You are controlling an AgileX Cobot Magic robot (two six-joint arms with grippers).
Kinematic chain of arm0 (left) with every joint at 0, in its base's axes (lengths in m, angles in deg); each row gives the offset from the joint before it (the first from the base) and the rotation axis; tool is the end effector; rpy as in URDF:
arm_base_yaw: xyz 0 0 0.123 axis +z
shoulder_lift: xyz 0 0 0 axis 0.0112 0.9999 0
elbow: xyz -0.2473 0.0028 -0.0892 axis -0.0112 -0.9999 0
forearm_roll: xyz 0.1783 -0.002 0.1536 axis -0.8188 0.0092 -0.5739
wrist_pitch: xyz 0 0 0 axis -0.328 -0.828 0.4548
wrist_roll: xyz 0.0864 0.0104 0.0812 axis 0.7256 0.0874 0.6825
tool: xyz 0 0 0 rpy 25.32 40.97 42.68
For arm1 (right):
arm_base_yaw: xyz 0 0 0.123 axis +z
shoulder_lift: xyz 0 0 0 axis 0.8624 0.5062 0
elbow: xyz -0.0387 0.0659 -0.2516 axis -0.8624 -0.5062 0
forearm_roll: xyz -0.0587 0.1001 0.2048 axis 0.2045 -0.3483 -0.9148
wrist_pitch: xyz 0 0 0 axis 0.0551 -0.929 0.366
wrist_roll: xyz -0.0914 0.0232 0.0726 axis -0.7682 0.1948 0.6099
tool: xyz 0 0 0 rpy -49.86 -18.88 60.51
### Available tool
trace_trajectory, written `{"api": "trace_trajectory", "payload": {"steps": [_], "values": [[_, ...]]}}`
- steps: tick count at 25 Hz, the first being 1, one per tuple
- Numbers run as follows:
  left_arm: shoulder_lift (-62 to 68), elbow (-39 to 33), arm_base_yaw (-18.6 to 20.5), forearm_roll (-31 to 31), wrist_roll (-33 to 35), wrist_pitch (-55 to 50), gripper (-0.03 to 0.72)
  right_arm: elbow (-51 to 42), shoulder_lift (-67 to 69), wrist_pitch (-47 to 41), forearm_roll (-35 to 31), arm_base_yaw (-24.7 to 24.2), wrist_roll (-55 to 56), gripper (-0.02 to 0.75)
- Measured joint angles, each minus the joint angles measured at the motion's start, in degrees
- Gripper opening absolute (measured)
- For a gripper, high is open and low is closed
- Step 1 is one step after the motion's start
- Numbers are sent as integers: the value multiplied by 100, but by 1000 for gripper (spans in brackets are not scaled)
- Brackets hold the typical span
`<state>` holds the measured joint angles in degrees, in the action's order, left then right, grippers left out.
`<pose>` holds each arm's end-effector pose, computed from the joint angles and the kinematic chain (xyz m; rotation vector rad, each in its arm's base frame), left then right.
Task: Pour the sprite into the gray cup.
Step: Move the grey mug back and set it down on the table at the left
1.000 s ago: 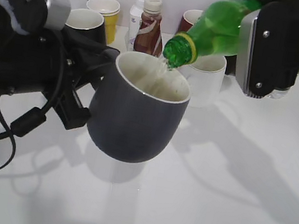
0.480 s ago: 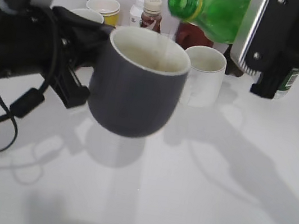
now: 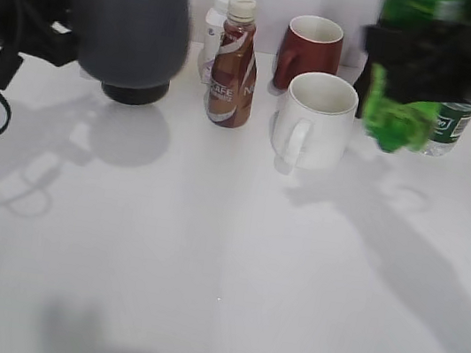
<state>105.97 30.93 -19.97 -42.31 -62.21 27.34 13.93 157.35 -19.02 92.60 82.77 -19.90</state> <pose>0.2724 -0.1139 0.2463 0.4879 1.5542 -0.2248 0.2720 0.1365 0.2644 -0.5854 1.6953 0.3314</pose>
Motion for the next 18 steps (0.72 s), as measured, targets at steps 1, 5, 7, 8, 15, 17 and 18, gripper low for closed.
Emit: {"api": "trace_trajectory", "payload": {"steps": [1, 5, 7, 8, 15, 17, 18], "values": [[127, -48, 142, 0, 28, 206, 46, -125, 0, 153, -162, -222, 18, 413], [736, -406, 542, 126, 75, 1113, 46, -608, 0, 721, -768, -813, 36, 413], [1164, -565, 656, 204, 162, 1583, 46, -745, 0, 904, -841, -867, 36, 413], [1387, -608, 696, 251, 214, 1857, 46, -788, 0, 955, -836, -874, 36, 413], [2539, -644, 716, 274, 254, 2773, 46, -906, 0, 1085, -745, -874, 159, 413], [2788, -644, 716, 255, 254, 2800, 46, -911, 0, 1085, -736, -874, 171, 413], [2919, -644, 716, 255, 254, 2794, 46, -911, 0, 1085, -736, -874, 177, 413]]}}
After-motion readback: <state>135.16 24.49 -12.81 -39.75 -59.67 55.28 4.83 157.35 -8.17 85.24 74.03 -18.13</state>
